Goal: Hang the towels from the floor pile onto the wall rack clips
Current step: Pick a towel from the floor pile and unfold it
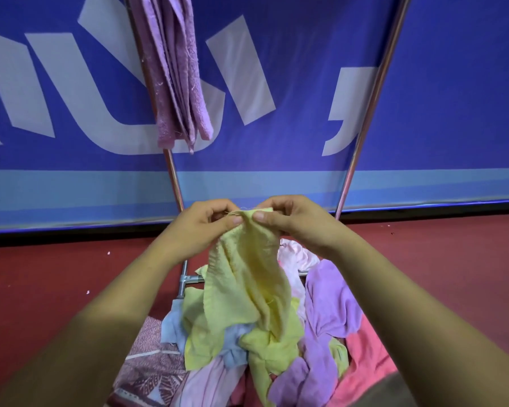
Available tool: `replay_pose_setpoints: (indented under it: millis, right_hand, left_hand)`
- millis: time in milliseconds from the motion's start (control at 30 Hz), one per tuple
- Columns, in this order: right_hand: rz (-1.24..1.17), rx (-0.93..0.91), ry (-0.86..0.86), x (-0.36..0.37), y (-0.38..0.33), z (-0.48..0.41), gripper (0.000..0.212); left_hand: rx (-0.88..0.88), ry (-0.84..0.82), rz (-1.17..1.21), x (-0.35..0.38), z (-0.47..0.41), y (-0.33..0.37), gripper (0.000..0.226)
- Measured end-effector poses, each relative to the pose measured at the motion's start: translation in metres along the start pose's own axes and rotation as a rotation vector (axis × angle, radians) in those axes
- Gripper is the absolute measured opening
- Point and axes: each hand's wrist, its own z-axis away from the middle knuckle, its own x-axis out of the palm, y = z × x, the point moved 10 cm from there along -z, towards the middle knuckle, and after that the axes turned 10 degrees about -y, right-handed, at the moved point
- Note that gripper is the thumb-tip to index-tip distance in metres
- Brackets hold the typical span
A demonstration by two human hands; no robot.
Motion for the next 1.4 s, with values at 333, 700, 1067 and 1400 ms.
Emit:
replay_pose_setpoints:
  millis: [333,700,1067,1400]
  right_hand:
    - [0.223,-0.111,0.543,-0.063,-0.028,0.028,0.015]
    - [0.337,0.008,0.784,-0.103,0.001,0.041,0.015]
    - [0.280,-0.136,0.472,-0.049,-0.019,0.019,0.013]
    - [0.517,-0.019,0.095,0.024,-0.016,0.004,0.031]
  left_hand:
    - [-0.362,-0.347,-0.399,0.016,0.016,-0.067,0.009]
    - [-0.477,-0.101,-0.471,-0.028,0.024,-0.082,0.019]
    - [-0.110,0.049,0.473,0.001,0.008,-0.011,0.030]
    - [-0.135,0.145,-0.093,-0.011,0.012,0.003,0.012]
